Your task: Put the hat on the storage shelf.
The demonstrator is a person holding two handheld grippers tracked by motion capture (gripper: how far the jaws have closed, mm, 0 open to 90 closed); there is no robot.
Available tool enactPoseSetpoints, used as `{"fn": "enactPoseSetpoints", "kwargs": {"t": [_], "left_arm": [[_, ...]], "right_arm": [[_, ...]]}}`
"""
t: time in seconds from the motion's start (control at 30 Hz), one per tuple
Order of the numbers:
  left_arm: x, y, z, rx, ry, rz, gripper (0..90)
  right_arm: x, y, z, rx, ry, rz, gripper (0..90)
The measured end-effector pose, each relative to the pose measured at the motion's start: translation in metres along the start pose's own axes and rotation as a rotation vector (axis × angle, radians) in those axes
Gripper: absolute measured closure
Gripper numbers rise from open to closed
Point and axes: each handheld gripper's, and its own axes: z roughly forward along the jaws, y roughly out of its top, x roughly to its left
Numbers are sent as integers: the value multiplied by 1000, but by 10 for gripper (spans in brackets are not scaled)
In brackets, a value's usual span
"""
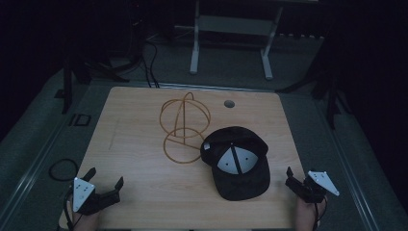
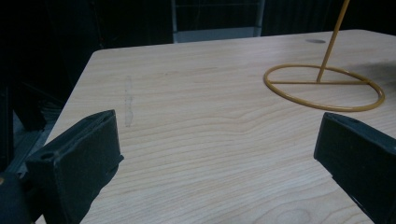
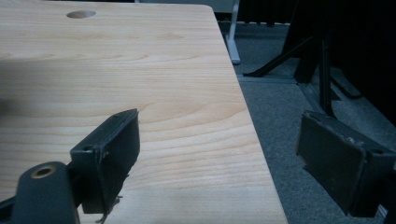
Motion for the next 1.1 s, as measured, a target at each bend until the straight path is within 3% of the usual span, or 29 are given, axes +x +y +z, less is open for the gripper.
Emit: {"fn": "enactPoseSetpoints", "kwargs": {"t": [0.27,0.4,0.47,0.57,0.8,0.93,1.0,1.1], "left_arm": [[0,1,0,-1,3,1,9],[-1,1,0,0,0,2,9],[-1,1,0,0,-3,2,9],[-2,1,0,0,-7,1,9],[-5,2,0,-8,-12,-12,9],[-7,4,-1,-6,-25,-20,9],[-8,5,-2,-22,-47,-31,9],[-11,6,-2,-19,-35,-16,9]], "right_arm": [[1,0,0,18,29,-9,138],[1,4,4,60,109,-9,137],[1,8,4,69,124,-13,137],[2,20,1,68,166,7,135],[9,60,-16,39,248,0,126],[17,81,-22,29,303,-12,121],[22,90,-23,26,306,-35,120],[29,102,-21,33,326,-67,120]]}}
